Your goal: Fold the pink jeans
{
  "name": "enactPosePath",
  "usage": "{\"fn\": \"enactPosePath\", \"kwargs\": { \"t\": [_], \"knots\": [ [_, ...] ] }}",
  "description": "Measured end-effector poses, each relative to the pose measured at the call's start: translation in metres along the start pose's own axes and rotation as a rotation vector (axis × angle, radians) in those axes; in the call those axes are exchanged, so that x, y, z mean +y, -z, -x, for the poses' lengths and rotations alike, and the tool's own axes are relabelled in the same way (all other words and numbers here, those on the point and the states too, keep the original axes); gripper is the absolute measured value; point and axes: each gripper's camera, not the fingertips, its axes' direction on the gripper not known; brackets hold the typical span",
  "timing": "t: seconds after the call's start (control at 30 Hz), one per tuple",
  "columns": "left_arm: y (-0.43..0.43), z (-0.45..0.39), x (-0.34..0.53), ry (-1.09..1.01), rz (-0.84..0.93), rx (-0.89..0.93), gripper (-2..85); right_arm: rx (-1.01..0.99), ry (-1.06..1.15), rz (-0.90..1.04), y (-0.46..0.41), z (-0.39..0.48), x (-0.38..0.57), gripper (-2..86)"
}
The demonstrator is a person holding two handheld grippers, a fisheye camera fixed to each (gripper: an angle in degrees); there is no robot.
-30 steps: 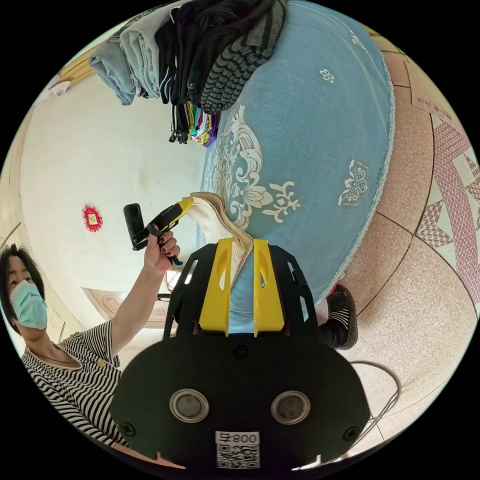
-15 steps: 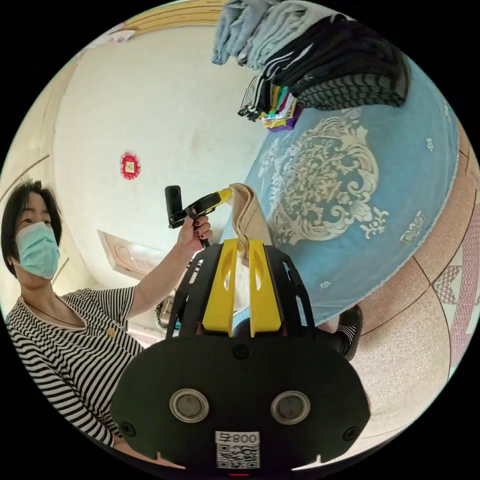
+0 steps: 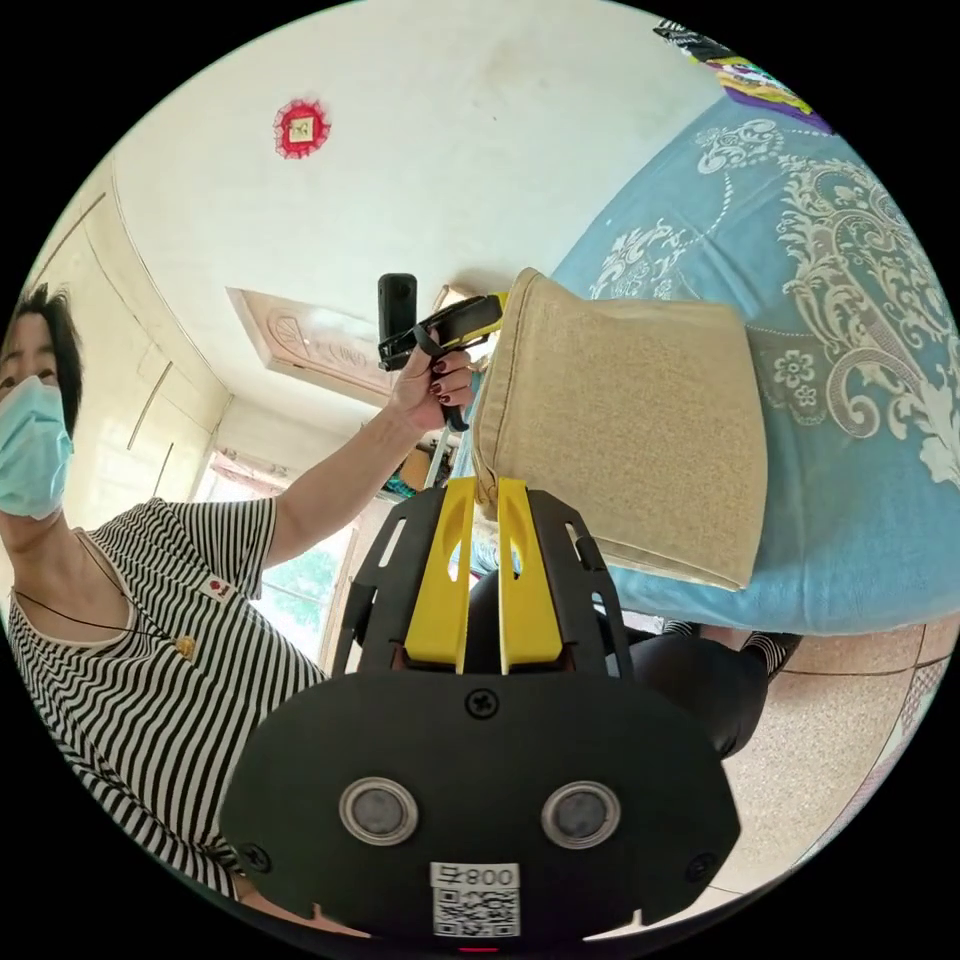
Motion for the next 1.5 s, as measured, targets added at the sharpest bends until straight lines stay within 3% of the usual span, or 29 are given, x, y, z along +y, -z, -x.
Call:
{"fn": "enactPosePath", "kwargs": {
  "t": [0.5,0.67,0.83,0.97,1.07,1.3,1.37,1.5],
  "knots": [
    [0.055,0.123,0.149,0.246,0.044,-0.068,2.3,0.109,0.012,0.34,-0.191,-0.032,-0.047,3.0],
    [0.073,0.14,0.196,0.346,0.011,-0.25,0.9,0.223,0.013,0.435,-0.245,-0.048,-0.054,3.4],
    [0.088,0.131,0.223,0.344,-0.143,-0.17,0.3,0.205,0.01,0.433,-0.267,-0.056,-0.062,4.4],
    [0.063,0.115,0.221,0.253,-0.014,-0.19,0.2,0.255,0.093,0.466,-0.275,-0.039,-0.069,4.3],
    [0.044,0.125,0.238,0.28,0.1,-0.254,0.2,0.303,0.141,0.389,-0.264,-0.03,-0.087,2.9],
    [0.078,0.143,0.259,0.329,-0.059,-0.241,0.1,0.547,0.108,0.374,-0.283,-0.069,-0.144,0.4],
    [0.086,0.157,0.263,0.376,-0.082,-0.293,0.1,0.557,0.066,0.477,-0.305,-0.086,-0.144,0.3],
    [0.086,0.178,0.277,0.407,-0.055,-0.266,0.2,0.531,0.063,0.415,-0.31,-0.093,-0.142,0.2]
  ]
}}
